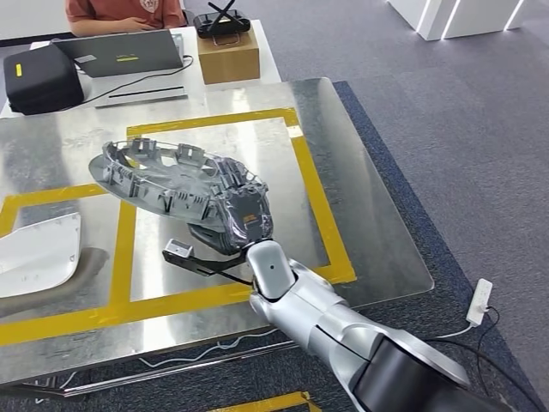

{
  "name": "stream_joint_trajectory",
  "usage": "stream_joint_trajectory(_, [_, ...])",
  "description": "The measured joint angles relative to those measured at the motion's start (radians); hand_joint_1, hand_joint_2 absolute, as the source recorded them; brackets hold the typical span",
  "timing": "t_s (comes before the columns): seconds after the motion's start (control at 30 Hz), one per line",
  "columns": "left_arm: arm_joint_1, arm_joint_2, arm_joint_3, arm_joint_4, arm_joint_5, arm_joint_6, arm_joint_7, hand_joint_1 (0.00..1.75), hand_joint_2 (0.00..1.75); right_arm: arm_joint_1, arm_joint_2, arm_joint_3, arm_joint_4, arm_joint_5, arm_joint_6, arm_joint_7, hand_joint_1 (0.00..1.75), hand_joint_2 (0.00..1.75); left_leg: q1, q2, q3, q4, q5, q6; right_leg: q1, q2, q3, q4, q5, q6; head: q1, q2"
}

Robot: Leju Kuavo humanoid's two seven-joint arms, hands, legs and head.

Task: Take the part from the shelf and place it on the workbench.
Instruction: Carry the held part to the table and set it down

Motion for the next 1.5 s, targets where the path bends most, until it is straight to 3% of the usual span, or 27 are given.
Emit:
stream_joint_trajectory(0.17, [0.0, 0.0, 0.015, 0.0, -0.018, 0.001, 0.006, 0.0, 0.0, 0.015, -0.022, -0.029, -0.067, 0.275, -0.011, 0.104, 0.0, 0.0, 0.0, 0.0, 0.0, 0.0, 0.0, 0.0, 0.0, 0.0, -0.001, 0.0, 0.0, 0.0, 0.0, 0.0])
stream_joint_trajectory(0.3, [0.0, 0.0, 0.024, 0.0, -0.026, -0.003, 0.01, 0.0, 0.0, 0.024, -0.059, -0.032, -0.15, 0.298, -0.011, 0.178, 0.0, 0.0, 0.0, 0.0, 0.0, 0.0, 0.0, 0.0, 0.0, 0.0, 0.0, 0.0, 0.0, 0.0, 0.0, 0.0])
stream_joint_trajectory(0.6, [-0.001, 0.0, 0.037, 0.0, -0.032, -0.012, 0.012, 0.0, 0.0, 0.027, -0.129, -0.01, -0.285, 0.302, -0.011, 0.259, 0.0, 0.0, 0.0, 0.0, 0.0, 0.0, 0.0, 0.0, 0.0, 0.001, 0.0, 0.0, 0.0, 0.0, 0.0, 0.0])
stream_joint_trajectory(0.87, [-0.002, 0.0, 0.043, 0.0, -0.032, -0.028, 0.012, 0.0, 0.0, 0.035, -0.161, 0.0, -0.347, 0.303, -0.011, 0.243, 0.0, 0.0, 0.0, 0.0, 0.0, 0.0, 0.0, 0.0, 0.0, 0.0, 0.0, 0.0, 0.0, 0.0, 0.0, 0.0])
stream_joint_trajectory(1.37, [-0.002, 0.0, 0.056, 0.0, -0.032, -0.037, 0.012, 0.0, 0.0, 0.07, -0.162, -0.028, -0.374, 0.303, -0.011, 0.155, 0.0, 0.0, 0.0, 0.0, 0.0, 0.0, 0.0, 0.0, 0.0, 0.0, 0.0, 0.0, 0.0, 0.0, 0.0, 0.0])
stream_joint_trajectory(1.5, [-0.002, 0.0, 0.058, 0.0, -0.033, -0.034, 0.012, 0.0, 0.0, 0.073, -0.162, -0.031, -0.376, 0.303, -0.011, 0.156, 0.0, 0.0, -0.003, 0.0, -0.001, 0.005, -0.004, 0.006, -0.004, 0.0, 0.001, -0.002, 0.002, 0.005, -0.001, 0.0])
